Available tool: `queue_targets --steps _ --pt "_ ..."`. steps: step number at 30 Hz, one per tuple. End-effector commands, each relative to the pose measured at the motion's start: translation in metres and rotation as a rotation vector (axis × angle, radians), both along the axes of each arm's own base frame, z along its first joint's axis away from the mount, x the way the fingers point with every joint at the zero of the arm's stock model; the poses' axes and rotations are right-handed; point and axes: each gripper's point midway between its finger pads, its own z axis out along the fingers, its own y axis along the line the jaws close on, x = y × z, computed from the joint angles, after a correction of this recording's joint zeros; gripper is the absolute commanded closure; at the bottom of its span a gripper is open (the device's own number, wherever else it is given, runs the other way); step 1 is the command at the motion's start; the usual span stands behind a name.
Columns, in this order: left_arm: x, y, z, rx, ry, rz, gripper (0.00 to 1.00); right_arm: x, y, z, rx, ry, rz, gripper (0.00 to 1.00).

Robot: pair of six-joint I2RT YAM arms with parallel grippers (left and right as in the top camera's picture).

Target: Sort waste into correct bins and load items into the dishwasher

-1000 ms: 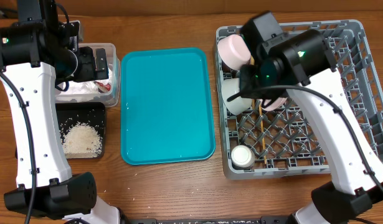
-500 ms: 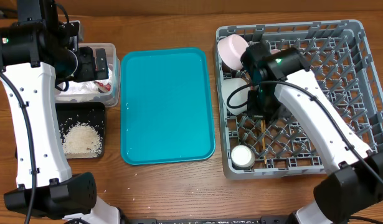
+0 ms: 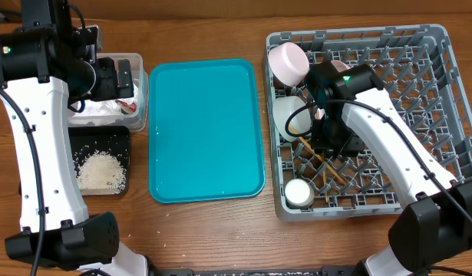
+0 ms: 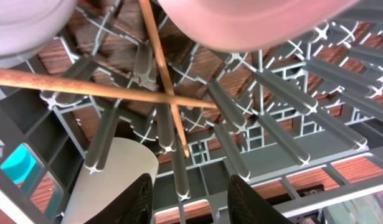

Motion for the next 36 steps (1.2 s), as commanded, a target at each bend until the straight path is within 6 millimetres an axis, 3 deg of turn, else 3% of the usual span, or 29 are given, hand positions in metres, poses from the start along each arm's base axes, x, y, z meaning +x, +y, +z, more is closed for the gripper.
queue_targets --steps 1,5,9,11,12,16,17,18,20,28,33,36 --pt "-0.002 -0.002 0.012 0.000 -0.039 -0.016 0.00 0.000 -0.001 0.004 -0.001 -0.015 0.002 0.60" --pt "-0.002 -0.002 0.012 0.000 -0.039 -0.016 0.00 0.004 0.000 0.014 0.009 -0.043 0.003 0.60" --pt "-0.002 -0.002 0.012 0.000 -0.039 -0.016 0.00 0.011 0.007 0.044 0.062 -0.111 0.024 0.59" --pt "-0.002 -0.002 0.012 0.000 -0.039 -0.016 0.00 0.015 0.016 0.066 0.125 -0.166 0.052 0.59" --pt "-0.002 -0.002 0.012 0.000 -0.039 -0.016 0.00 0.017 0.021 0.097 0.170 -0.250 0.069 0.59" --pt "-0.002 -0.002 0.012 0.000 -0.039 -0.016 0.00 0.010 0.029 0.157 0.238 -0.423 0.106 0.58" --pt "-0.002 -0.002 0.012 0.000 -0.039 -0.016 0.00 0.007 0.032 0.168 0.263 -0.456 0.115 0.34" --pt "-0.002 -0.002 0.012 0.000 -0.039 -0.016 0.00 -0.001 0.037 0.183 0.309 -0.496 0.129 0.00" --pt "-0.002 -0.002 0.012 0.000 -0.039 -0.016 0.00 -0.013 0.040 0.200 0.366 -0.545 0.144 0.00" --pt "-0.002 -0.002 0.012 0.000 -0.039 -0.016 0.00 -0.050 0.015 0.242 0.363 -0.726 0.207 0.00" --pt "-0.002 -0.003 0.012 0.000 -0.039 -0.018 0.00 -0.064 -0.012 0.261 0.279 -0.843 0.184 0.00" --pt "-0.002 -0.003 0.012 0.000 -0.039 -0.018 0.00 -0.055 -0.021 0.274 0.241 -0.933 0.211 0.00"
